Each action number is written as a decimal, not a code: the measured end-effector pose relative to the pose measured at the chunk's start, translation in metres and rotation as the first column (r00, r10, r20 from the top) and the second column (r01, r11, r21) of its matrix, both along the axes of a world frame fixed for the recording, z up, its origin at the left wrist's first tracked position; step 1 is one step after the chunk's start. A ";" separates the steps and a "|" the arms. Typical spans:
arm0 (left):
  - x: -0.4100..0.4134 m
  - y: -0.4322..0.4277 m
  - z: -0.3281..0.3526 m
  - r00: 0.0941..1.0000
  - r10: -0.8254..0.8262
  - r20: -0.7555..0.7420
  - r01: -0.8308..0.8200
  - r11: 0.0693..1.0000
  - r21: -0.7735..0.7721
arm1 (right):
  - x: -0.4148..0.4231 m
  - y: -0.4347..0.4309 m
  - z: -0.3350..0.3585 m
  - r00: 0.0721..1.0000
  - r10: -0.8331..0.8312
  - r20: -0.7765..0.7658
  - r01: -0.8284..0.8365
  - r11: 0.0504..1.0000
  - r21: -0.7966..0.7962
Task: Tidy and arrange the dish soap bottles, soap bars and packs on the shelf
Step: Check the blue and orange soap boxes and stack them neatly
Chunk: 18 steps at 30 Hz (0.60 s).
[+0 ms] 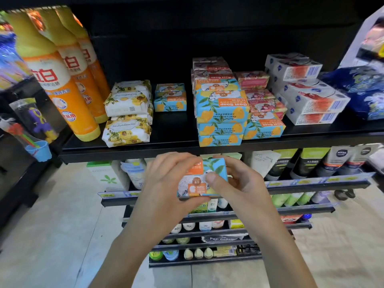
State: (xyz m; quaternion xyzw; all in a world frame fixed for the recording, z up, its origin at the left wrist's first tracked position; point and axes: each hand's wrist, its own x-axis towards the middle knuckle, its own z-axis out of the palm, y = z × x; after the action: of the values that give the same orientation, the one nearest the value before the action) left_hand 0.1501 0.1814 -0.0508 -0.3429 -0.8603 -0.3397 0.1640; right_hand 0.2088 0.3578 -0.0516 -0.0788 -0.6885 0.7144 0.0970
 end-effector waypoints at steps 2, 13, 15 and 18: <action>0.001 0.001 0.000 1.000 -0.025 0.002 0.025 1.000 0.013 | 0.000 -0.001 -0.001 1.000 -0.013 0.002 0.013 0.999 -0.049; 0.015 0.005 0.002 0.754 -0.175 0.633 -0.267 0.799 0.539 | 0.003 0.007 -0.001 0.998 -0.055 -0.025 0.050 0.984 -0.173; 0.016 0.006 0.002 0.698 -0.236 0.676 -0.265 0.792 0.550 | 0.004 0.006 -0.001 0.998 -0.047 -0.031 0.040 0.983 -0.180; 0.016 0.006 0.000 0.633 -0.321 0.705 -0.280 0.754 0.595 | 0.003 0.005 -0.002 0.999 -0.032 -0.035 0.025 0.983 -0.184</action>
State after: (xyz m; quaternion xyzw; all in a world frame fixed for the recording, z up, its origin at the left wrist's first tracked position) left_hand 0.1660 0.1874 -0.0509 -0.0931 -0.6631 -0.7336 -0.1160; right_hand 0.2123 0.3627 -0.0532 -0.0838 -0.6166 0.7746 0.1126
